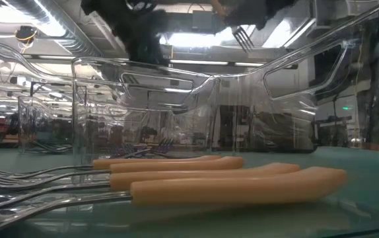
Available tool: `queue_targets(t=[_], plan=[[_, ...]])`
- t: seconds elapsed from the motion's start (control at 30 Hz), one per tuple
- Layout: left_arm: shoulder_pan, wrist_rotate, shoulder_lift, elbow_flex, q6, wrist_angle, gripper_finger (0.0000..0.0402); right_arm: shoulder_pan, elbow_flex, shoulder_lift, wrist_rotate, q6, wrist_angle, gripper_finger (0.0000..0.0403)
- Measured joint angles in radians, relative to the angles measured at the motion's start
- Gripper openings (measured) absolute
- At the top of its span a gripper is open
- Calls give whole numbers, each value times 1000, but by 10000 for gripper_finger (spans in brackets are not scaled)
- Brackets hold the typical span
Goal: Sort silverware by color (type)
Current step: Put the yellow fork into the bottom transparent bin
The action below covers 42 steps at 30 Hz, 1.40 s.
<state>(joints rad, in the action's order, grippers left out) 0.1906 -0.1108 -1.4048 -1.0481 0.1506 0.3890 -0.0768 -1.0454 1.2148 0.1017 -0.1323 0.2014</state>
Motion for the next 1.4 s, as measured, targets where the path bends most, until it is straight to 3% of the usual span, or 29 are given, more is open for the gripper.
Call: queue_targets(t=[0.27,0.67,1.03,1.4], plan=[[-42,-3,0,0,-57,-313,59,-37,0,0,-113,-8,-143,0],[-93,-3,0,0,-163,-675,59,-35,-1,0,-121,-3,-211,0],[-96,23,0,0,-164,-797,59,-35,-1,0,-121,23,-212,0],[-95,59,0,0,-216,-832,59,-34,-2,63,-123,57,-320,0]])
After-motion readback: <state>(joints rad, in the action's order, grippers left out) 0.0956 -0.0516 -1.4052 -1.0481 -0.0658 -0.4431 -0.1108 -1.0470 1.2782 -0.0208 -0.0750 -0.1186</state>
